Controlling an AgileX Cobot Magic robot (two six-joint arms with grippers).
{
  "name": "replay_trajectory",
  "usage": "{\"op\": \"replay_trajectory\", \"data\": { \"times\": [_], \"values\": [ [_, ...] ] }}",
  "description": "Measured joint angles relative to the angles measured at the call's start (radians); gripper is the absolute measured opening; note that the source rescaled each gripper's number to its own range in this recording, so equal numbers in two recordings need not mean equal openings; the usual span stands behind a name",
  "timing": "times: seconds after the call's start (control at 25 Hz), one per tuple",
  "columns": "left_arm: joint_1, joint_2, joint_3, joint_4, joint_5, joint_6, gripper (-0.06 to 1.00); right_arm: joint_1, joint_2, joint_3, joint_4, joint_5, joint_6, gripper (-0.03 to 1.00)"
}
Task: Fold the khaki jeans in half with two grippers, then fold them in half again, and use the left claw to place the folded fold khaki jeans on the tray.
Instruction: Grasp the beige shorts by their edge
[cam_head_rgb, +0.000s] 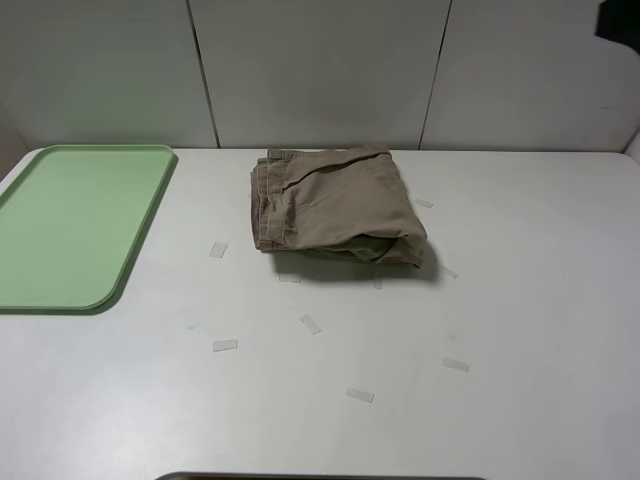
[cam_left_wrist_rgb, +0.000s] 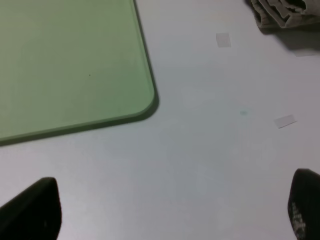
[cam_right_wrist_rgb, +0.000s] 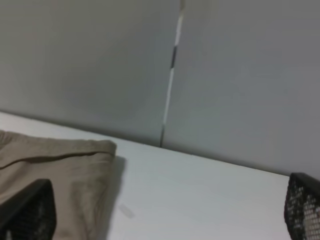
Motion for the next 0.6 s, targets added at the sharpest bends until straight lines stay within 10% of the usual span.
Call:
{"op": "replay_trajectory", "data": {
  "times": [0.6],
  "values": [
    [0.000,0.000,0.000,0.000,0.000,0.000,0.88,-0.110,-0.582,0.139,0.011,0.451,0.002,1.00]
  ]
}}
